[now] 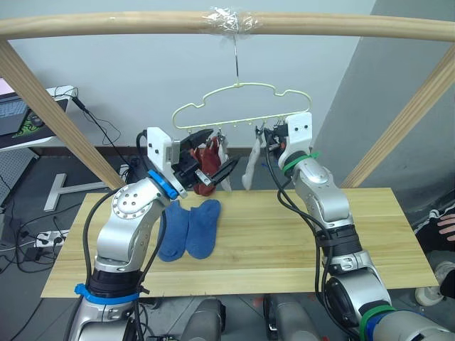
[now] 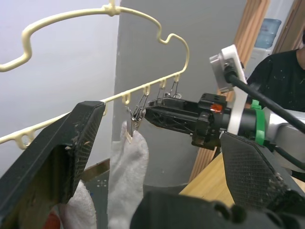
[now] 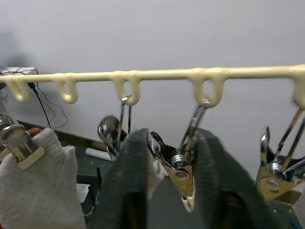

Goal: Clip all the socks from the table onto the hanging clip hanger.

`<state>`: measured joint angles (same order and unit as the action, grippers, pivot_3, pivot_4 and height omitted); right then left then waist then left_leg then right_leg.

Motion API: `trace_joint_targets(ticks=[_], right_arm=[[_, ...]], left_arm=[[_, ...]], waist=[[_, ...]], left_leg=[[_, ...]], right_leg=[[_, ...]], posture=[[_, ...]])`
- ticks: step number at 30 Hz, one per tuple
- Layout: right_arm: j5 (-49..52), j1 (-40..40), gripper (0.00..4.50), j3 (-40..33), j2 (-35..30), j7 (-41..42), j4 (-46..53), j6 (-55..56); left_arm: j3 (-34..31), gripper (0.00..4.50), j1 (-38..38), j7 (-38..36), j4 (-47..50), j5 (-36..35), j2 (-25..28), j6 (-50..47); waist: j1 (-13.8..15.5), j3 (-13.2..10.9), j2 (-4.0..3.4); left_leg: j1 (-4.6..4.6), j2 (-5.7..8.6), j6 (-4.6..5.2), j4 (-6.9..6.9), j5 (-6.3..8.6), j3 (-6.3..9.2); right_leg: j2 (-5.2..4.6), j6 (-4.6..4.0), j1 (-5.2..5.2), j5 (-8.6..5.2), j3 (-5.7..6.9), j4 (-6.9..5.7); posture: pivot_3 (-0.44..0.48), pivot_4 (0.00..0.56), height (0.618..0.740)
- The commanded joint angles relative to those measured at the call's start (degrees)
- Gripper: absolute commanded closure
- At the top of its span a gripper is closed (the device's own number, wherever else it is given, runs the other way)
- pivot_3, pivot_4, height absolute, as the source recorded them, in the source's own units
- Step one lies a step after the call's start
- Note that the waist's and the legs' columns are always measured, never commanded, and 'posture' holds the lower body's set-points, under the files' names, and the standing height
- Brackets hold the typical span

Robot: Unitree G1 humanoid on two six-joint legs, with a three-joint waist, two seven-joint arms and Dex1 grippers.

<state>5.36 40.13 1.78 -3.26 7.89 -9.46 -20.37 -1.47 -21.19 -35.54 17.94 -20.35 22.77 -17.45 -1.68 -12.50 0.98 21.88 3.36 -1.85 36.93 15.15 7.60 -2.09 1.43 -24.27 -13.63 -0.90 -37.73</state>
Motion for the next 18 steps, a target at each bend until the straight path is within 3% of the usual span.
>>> trace_joint_targets(ticks=[1, 3, 11, 14, 18], right_arm=[[-0.2, 1.1, 4.20, -0.5, -0.2, 0.2, 1.4, 1.6], [-0.2, 1.0, 4.47, -0.5, -0.4, 0.2, 1.5, 1.6], [-0.2, 0.8, 4.47, -0.5, -1.0, 0.5, 1.8, 1.3], [-0.3, 0.8, 4.47, -0.8, -2.2, 0.9, 1.9, 0.8], [-0.2, 0.7, 4.47, -1.1, -3.1, 0.9, 1.8, 0.6]], left_arm=[[0.3, 0.00, 0.1, 0.2, 3.0, -0.7, 0.0, 0.2], [0.3, 0.00, 0.3, 0.3, 3.2, -0.7, -0.1, 0.1], [0.4, 0.00, 2.8, 1.7, 3.8, -0.1, -0.5, -1.0], [3.1, 0.00, 7.2, 4.4, 0.5, 6.4, 1.8, -2.9], [2.0, 0.00, 11.7, 11.0, -7.6, 12.3, 1.1, -1.0]], waist=[[0.0, 0.0, 0.00], [0.0, 0.0, 0.00], [0.0, 0.0, 0.00], [0.0, 0.0, 0.00], [0.0, 0.0, -0.01]], left_leg=[[0.00, 0.00, 0.00, 0.00, 0.00, 0.00], [0.00, 0.00, 0.00, 0.00, 0.00, 0.00], [-0.01, 0.00, 0.00, 0.00, 0.00, -0.02], [-0.02, 0.00, 0.00, 0.00, 0.00, -0.01], [-0.07, 0.00, 0.01, -0.02, 0.00, -0.03]], right_leg=[[0.00, 0.00, 0.00, 0.00, 0.00, 0.00], [0.00, 0.00, 0.00, 0.00, 0.01, 0.00], [0.00, 0.00, 0.00, 0.00, -0.02, 0.00], [0.00, 0.00, 0.00, 0.00, -0.02, 0.00], [0.00, 0.00, 0.00, 0.00, -0.03, -0.02]], posture=[[0.055, 0.215, 0.740], [0.056, 0.214, 0.740], [0.056, 0.212, 0.740], [0.056, 0.212, 0.740], [0.051, 0.211, 0.740]])
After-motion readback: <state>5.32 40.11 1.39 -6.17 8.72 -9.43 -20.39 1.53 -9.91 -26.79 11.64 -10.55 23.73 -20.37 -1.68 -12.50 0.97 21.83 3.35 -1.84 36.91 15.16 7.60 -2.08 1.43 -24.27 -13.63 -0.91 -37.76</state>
